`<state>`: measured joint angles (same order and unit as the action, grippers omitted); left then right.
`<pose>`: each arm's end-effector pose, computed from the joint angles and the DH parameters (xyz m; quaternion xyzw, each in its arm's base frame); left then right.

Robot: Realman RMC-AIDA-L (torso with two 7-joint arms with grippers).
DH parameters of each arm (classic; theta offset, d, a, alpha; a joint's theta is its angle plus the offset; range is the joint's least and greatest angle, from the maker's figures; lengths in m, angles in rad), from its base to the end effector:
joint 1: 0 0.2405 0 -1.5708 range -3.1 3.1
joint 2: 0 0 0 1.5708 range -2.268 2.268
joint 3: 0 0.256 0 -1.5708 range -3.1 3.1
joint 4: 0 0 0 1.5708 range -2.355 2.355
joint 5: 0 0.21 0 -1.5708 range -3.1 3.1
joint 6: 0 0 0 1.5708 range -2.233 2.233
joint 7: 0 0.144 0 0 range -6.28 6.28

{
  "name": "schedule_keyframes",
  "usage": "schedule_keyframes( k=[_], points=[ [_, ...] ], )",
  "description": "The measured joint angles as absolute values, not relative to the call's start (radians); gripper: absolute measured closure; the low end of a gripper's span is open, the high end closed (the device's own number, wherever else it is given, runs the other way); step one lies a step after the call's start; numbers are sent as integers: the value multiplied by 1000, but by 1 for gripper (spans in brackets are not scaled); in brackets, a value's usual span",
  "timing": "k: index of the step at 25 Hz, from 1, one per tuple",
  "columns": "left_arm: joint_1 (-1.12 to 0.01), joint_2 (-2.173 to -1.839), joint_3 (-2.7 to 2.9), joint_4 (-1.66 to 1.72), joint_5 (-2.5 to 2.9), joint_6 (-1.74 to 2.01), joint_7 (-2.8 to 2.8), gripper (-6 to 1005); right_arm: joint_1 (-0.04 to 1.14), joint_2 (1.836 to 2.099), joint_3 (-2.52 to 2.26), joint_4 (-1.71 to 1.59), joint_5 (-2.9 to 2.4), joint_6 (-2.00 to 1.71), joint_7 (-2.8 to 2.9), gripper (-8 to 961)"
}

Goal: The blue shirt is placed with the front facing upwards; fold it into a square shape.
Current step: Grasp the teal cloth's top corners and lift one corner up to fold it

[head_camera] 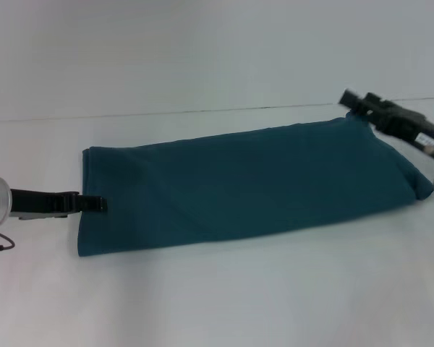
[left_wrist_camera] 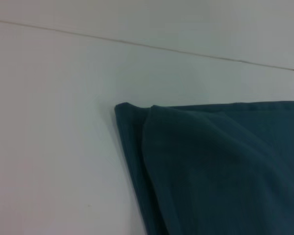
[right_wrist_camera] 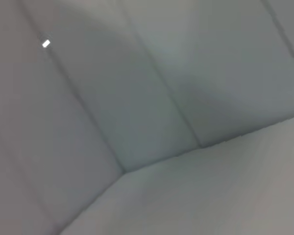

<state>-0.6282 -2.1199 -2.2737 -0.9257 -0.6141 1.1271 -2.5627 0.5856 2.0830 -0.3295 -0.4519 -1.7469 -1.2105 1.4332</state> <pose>-0.2686 0.3995 0.0130 -0.7755 -0.5630 -0.0509 0.2810 0.2962 0.3830 0.0340 -0.7506 0.3989 0.3970 0.3462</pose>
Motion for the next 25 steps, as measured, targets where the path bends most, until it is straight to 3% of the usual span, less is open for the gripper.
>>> schedule_keyframes(
  k=[14,19,25],
  points=[
    [-653,-2117,-2275,-911,-613,1128,-2564,122,580,2094,-418,-358,-1737,-1234,1070,199],
    [-664,-2120,-2272,-897,-571,1113,-2573,124,578,2094,-422,-345,-1734,-1226,1065,448],
    [-689,-2114,-2272,-839,-564,1091,-2573,123,569,2092,-423,-345,-1733,-1226,1074,670]
  ],
)
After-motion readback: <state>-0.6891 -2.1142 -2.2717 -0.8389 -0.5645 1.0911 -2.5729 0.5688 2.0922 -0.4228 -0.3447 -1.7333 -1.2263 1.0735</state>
